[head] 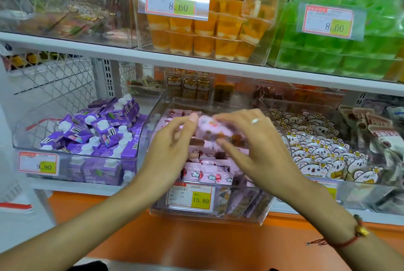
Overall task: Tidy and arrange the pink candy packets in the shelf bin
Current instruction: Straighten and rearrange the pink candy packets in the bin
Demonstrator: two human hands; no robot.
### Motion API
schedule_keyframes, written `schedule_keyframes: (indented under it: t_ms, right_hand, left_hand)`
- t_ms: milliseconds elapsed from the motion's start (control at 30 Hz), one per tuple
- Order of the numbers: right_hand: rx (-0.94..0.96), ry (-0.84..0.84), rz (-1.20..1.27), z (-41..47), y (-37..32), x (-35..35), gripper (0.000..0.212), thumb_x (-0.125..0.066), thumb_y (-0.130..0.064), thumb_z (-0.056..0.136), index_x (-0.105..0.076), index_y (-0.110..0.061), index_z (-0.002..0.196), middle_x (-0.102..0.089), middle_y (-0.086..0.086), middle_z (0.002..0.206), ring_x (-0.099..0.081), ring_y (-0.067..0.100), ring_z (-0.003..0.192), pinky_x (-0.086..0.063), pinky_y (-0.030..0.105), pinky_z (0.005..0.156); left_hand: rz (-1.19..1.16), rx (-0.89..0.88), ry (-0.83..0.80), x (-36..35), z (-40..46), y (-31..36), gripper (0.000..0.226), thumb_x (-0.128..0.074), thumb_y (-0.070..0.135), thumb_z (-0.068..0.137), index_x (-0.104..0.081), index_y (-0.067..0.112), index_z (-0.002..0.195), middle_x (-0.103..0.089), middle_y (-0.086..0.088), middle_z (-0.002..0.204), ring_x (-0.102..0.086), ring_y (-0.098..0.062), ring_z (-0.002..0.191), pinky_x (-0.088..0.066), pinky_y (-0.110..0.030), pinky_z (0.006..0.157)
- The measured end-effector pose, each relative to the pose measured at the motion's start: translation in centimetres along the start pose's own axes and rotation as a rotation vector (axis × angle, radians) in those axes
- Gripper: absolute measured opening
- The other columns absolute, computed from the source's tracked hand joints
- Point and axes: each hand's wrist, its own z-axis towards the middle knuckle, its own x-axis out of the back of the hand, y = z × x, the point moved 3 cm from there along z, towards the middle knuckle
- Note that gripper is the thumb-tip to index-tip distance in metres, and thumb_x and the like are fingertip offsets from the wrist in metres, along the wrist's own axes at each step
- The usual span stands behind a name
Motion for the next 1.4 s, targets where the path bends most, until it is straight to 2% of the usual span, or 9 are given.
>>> schedule_keyframes:
  t_ms: [133,267,467,633,700,867,1167,1267,1400]
  right_hand:
    - [-0.464,0.192,0.613,0.0,3.1,0.2,0.034,-0.065,-0.026,0.087,-0.042,-0.024,0.112,-0.062,-0.006,0.103,-0.062,0.013,0.095,-0.048,0.024,0.078]
    - [-0.719,0.193,0.940,-0.7,4.1,-0.9,0.056,-0.059,-0.019,0.091,-0.023,-0.027,0.133,-0.063,0.001,0.100,-0.068,0.004,0.083,-0.057,0.020,0.071]
    - [-0.560,0.039,0.617,-0.9,2.8,-2.4,0.049,-0.055,-0.021,0.094,-0.030,-0.029,0.136,-0.054,0.004,0.105,-0.066,0.021,0.089,-0.053,0.049,0.084]
    - [-0.348,-0.073,0.318,-0.2,3.6,-1.0,0.041,-0.059,-0.029,0.091,-0.036,-0.032,0.126,-0.055,-0.015,0.089,-0.062,0.000,0.082,-0.048,0.019,0.068]
    - [-0.277,-0.097,0.237,-0.1,3.5,-1.2,0.038,-0.063,-0.025,0.089,-0.040,-0.031,0.119,-0.060,-0.014,0.091,-0.062,0.003,0.078,-0.049,0.026,0.068]
    - [-0.152,-0.324,-0.129,-1.3,3.4,-4.0,0.030,-0.050,-0.035,0.096,-0.056,-0.027,0.124,-0.048,-0.004,0.127,-0.049,0.016,0.111,-0.047,0.033,0.081]
    - [-0.180,-0.491,-0.040,-0.8,4.6,-4.3,0.030,-0.046,-0.034,0.097,-0.063,-0.027,0.120,-0.054,-0.002,0.120,-0.051,0.013,0.101,-0.041,0.027,0.080]
    - [-0.296,-0.383,0.124,0.4,5.3,-3.9,0.024,-0.050,-0.027,0.096,-0.065,-0.021,0.113,-0.063,-0.002,0.108,-0.057,0.009,0.090,-0.041,0.025,0.074]
    - [-0.325,-0.466,-0.015,2.1,6.3,-4.8,0.030,-0.053,-0.032,0.095,-0.063,-0.019,0.119,-0.061,0.002,0.112,-0.054,0.013,0.089,-0.038,0.023,0.074]
  left_hand:
    - [0.640,-0.195,-0.072,0.9,0.0,-0.4,0.043,-0.037,0.053,0.092,-0.044,0.040,0.133,-0.054,0.025,0.127,-0.052,0.006,0.110,-0.044,-0.028,0.092]
    - [1.083,-0.261,-0.325,0.7,-0.2,-2.1,0.043,-0.037,0.043,0.098,-0.037,0.038,0.140,-0.041,0.019,0.144,-0.033,-0.002,0.131,-0.034,-0.027,0.102]
    - [1.174,-0.268,-0.413,0.6,0.0,-2.5,0.043,-0.028,0.048,0.099,-0.041,0.037,0.138,-0.033,0.019,0.149,-0.027,-0.002,0.135,-0.028,-0.024,0.105]
    - [1.187,-0.253,-0.428,0.6,-0.1,-2.4,0.044,-0.028,0.048,0.099,-0.041,0.035,0.139,-0.033,0.017,0.149,-0.026,-0.003,0.136,-0.028,-0.024,0.106]
    - [1.194,-0.252,-0.426,0.5,-0.1,-2.3,0.044,-0.027,0.048,0.099,-0.041,0.034,0.138,-0.033,0.018,0.149,-0.027,-0.003,0.135,-0.028,-0.024,0.105]
    - [1.195,-0.246,-0.432,0.5,-0.1,-2.3,0.044,-0.027,0.049,0.099,-0.040,0.036,0.138,-0.034,0.018,0.148,-0.028,-0.003,0.135,-0.030,-0.026,0.105]
    - [1.162,-0.311,-0.368,-0.1,0.3,-2.5,0.044,-0.028,0.048,0.099,-0.043,0.032,0.136,-0.038,0.016,0.146,-0.030,-0.003,0.132,-0.028,-0.024,0.105]
    - [1.196,-0.332,-0.399,-0.6,0.6,-3.0,0.046,-0.023,0.047,0.100,-0.038,0.034,0.141,-0.033,0.014,0.150,-0.026,-0.005,0.136,-0.022,-0.024,0.110]
    - [1.197,-0.309,-0.437,-0.5,0.9,-3.5,0.047,-0.020,0.050,0.100,-0.036,0.036,0.142,-0.038,0.016,0.146,-0.030,-0.004,0.133,-0.020,-0.023,0.108]
